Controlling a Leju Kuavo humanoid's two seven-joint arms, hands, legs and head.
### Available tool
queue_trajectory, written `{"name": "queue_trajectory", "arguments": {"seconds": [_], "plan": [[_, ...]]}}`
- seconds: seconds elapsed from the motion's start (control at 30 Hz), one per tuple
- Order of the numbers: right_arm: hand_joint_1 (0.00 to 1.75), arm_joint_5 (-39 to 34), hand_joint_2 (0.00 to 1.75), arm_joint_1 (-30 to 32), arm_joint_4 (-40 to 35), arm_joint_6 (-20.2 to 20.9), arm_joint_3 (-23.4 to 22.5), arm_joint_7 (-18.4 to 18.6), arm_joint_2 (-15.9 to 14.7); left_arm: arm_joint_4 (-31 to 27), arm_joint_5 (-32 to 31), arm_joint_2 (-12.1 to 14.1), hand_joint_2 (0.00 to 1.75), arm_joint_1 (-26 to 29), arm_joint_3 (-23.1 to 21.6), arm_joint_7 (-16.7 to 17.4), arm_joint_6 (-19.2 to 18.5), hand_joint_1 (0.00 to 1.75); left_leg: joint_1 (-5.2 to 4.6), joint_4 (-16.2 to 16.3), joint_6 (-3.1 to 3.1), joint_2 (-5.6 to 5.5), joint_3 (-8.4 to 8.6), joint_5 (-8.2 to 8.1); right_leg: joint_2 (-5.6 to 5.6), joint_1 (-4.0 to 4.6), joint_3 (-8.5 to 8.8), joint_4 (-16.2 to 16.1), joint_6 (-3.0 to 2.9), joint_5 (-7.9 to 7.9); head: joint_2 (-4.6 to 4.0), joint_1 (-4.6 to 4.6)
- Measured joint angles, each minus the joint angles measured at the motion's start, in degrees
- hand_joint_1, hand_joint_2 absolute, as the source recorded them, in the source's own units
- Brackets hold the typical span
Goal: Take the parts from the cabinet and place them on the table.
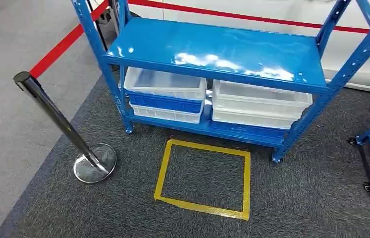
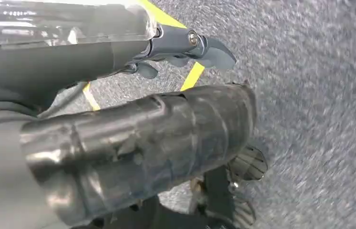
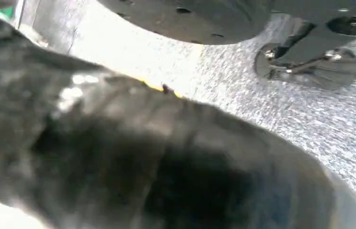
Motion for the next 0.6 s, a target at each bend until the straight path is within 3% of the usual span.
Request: {"name": "queue_trajectory", "arguments": {"seconds": [0.03,0.07,0.13,0.17,0.2,0.27,0.33,0.37,0.4,0.43,0.5,0.53,0.57,0.6], "plan": [[0.00,-0.13,0.00,0.03,0.00,0.11,-0.09,0.00,0.00,0.00,0.00,-0.02,0.00,0.12,0.00,0.00,0.00,0.00,0.00,2.69,-0.07,0.00,-1.60,-0.11,0.89,0.07,0.04,0.10,-0.02,-0.03,0.00,0.00],[0.00,-0.22,0.00,0.06,0.00,0.22,-0.20,0.00,0.00,0.00,0.02,-0.02,0.00,0.23,0.00,0.04,0.00,0.00,0.01,2.01,-0.02,-0.03,-1.66,1.38,1.81,0.08,0.13,0.25,0.01,-0.09,0.00,0.00],[0.00,-0.35,0.00,0.15,0.00,0.35,-0.42,0.00,0.00,0.00,0.02,-0.02,0.00,0.20,0.00,0.04,0.00,0.00,0.04,-5.94,0.24,-0.53,1.37,7.03,3.50,0.07,0.33,0.60,0.28,-0.34,0.00,-0.02],[0.00,-0.37,0.00,0.14,0.00,0.48,-0.44,0.00,0.00,0.00,0.02,0.00,0.00,0.23,0.00,0.04,0.00,0.00,0.07,-10.89,0.49,-2.11,3.34,9.70,4.16,0.06,0.38,0.80,0.45,-0.51,0.00,0.00],[0.00,-0.37,0.00,0.10,0.02,0.50,-0.46,-0.02,0.09,0.00,0.02,0.11,0.00,0.42,0.00,0.04,0.00,0.00,0.06,-13.53,0.90,-4.89,4.18,9.78,4.61,0.12,0.17,1.05,0.66,-0.64,0.00,0.02],[0.00,-0.44,0.00,-0.10,0.02,0.53,-0.55,-0.02,0.11,0.00,0.02,0.15,0.00,0.11,0.00,0.04,0.00,0.00,-0.04,-14.57,1.06,-4.35,4.49,9.36,5.79,0.01,-0.57,1.31,1.54,-0.63,0.00,0.00],[0.00,-0.55,0.00,0.21,0.02,0.50,-0.83,-0.02,0.11,0.00,0.07,0.15,0.00,-0.07,-0.02,-0.02,0.00,0.00,-0.20,-14.75,1.84,-3.31,4.80,9.61,7.04,-0.11,-0.72,0.90,2.45,-0.28,0.00,0.00],[0.00,-0.61,0.00,0.24,0.00,0.46,-0.92,-0.02,-0.07,0.00,0.15,-0.13,0.00,-0.02,-0.02,0.00,-0.02,0.00,0.48,-15.51,2.38,-2.36,5.08,10.07,6.76,-0.01,-0.56,1.23,2.54,-0.48,0.00,-0.02],[0.00,-0.68,0.00,0.29,0.02,0.44,-0.94,-0.11,0.00,0.00,0.20,-0.02,0.00,-0.06,-0.02,-0.02,-0.02,0.00,0.41,-15.81,2.65,-1.80,5.31,10.15,3.46,0.20,-1.09,2.54,2.80,-1.46,0.00,0.18],[0.00,-0.70,0.00,0.21,0.02,0.46,-0.94,-0.11,0.00,0.00,0.17,-0.02,0.00,0.04,-0.02,-0.02,-0.02,0.00,0.31,-15.87,3.09,-1.04,5.36,10.15,1.12,0.08,-2.98,6.16,3.08,-3.78,0.00,0.33],[0.00,-0.70,0.00,0.04,0.02,0.46,-1.01,-0.11,0.00,0.00,0.20,-0.02,0.00,0.30,-0.02,-0.02,-0.09,0.00,0.09,-15.80,3.28,0.67,5.36,9.90,-0.36,-0.27,-7.70,15.35,3.68,-7.81,0.00,0.33],[0.00,-0.70,0.00,0.05,0.02,0.46,-1.09,-0.11,0.00,0.00,0.35,-0.02,0.00,0.32,-0.02,-0.02,-0.07,0.00,0.06,-15.76,3.22,1.51,5.39,9.78,-0.52,-0.45,-9.19,18.10,3.91,-8.33,0.00,0.35],[0.00,-0.70,0.00,0.11,0.02,0.46,-1.18,-0.13,0.00,0.00,0.46,-0.02,0.00,0.29,-0.02,-0.02,-0.07,0.00,0.06,-15.73,3.17,2.23,5.49,9.61,-0.73,-0.59,-9.35,18.09,4.06,-7.46,0.00,0.33],[0.00,-0.70,0.00,0.22,0.02,0.42,-1.31,-0.26,0.00,0.00,0.52,-0.02,0.00,0.27,-0.02,-0.02,-0.09,0.00,0.06,-15.70,3.09,2.84,5.69,9.44,-0.97,-0.65,-8.10,15.55,4.10,-5.56,0.00,0.35]]}}
